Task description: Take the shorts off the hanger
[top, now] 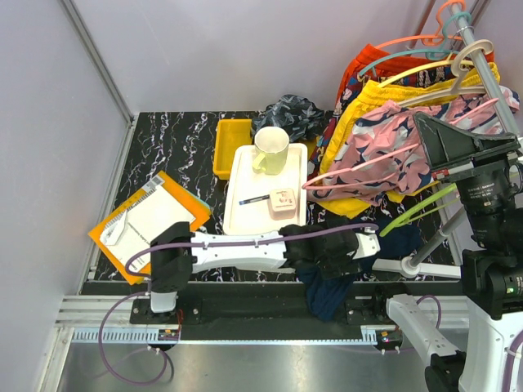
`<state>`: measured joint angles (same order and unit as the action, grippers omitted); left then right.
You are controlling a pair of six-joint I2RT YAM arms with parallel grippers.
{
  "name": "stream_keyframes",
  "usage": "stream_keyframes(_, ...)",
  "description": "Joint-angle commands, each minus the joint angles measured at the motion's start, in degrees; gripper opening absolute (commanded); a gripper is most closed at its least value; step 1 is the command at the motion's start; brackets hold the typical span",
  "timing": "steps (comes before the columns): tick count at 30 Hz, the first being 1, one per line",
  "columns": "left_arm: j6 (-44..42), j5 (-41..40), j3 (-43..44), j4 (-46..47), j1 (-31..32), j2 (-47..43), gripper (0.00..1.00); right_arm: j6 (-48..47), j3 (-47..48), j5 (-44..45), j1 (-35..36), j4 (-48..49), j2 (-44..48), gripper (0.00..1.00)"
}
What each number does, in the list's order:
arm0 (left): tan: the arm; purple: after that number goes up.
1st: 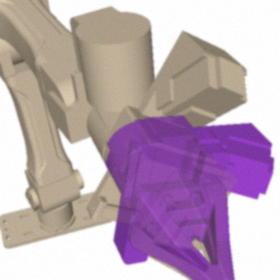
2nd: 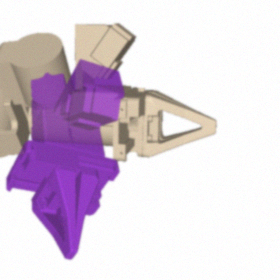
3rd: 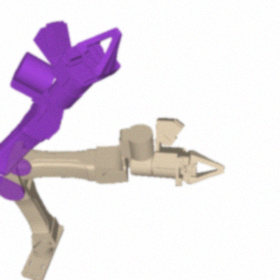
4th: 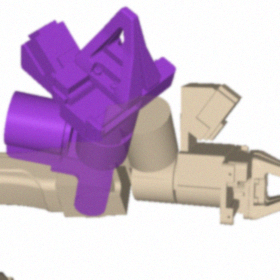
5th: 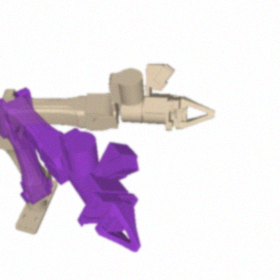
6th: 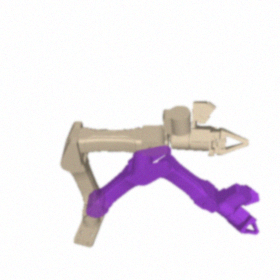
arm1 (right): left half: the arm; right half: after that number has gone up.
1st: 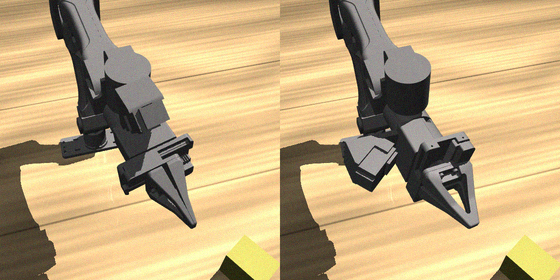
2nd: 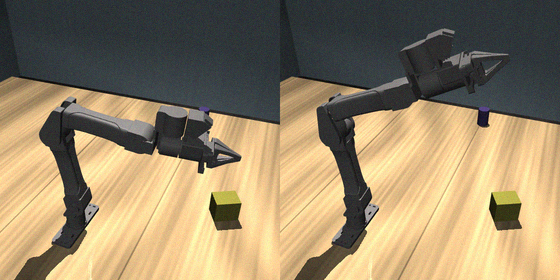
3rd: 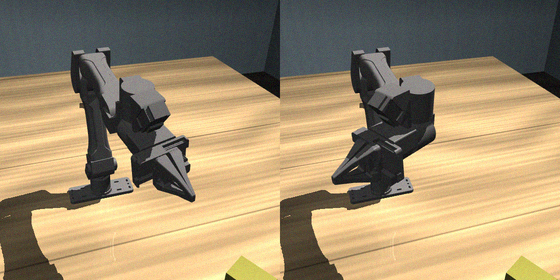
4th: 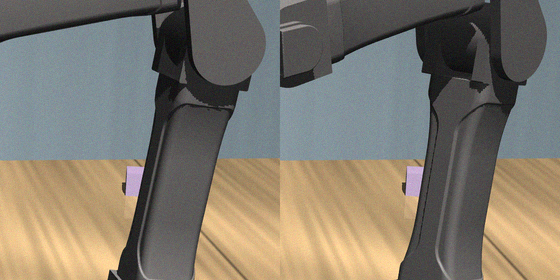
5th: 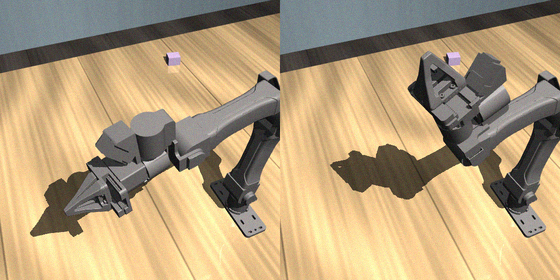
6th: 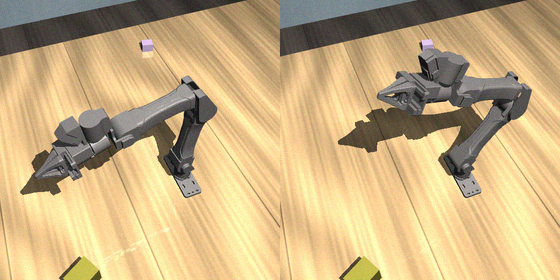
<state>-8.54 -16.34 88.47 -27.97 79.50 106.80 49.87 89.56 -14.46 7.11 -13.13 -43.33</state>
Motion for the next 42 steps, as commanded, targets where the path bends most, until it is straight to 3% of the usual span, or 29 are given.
stream_keyframes(1,-1.4,3.0,3.4,-2.3,-2.3,0.5,0.99,-0.6,0.4,0.5,-0.1,2.7,0.1,0.0)
stream_keyframes(13,0.0,15.4,6.6,-5.4,-5.3,6.1,0.99,-2.0,0.5,0.8,-0.1,2.4,0.3,0.0)
stream_keyframes(24,1.6,17.8,13.0,-7.1,-5.4,15.8,0.99,-2.1,0.4,0.9,-0.1,2.3,0.1,0.0)
stream_keyframes(26,2.6,16.8,12.8,-7.0,-5.2,16.4,0.99,-2.4,0.3,0.9,-0.2,2.4,0.1,0.0)
stream_keyframes(32,2.4,2.4,13.7,-7.5,-2.4,16.3,0.99,-3.0,0.4,1.3,-0.2,2.4,0.2,0.0)
stream_keyframes(36,1.3,-2.3,18.3,-12.6,-1.5,16.9,0.99,-3.2,0.6,1.3,-0.1,2.4,0.2,0.0)
stream_keyframes(38,0.5,-2.7,20.5,-15.0,-0.9,16.9,0.99,-3.3,0.6,1.4,-0.1,2.4,0.3,0.0)
stream_keyframes(42,-2.1,5.0,21.2,-16.9,-0.9,17.9,0.99,-3.2,0.8,1.6,-0.1,2.4,0.2,0.0)
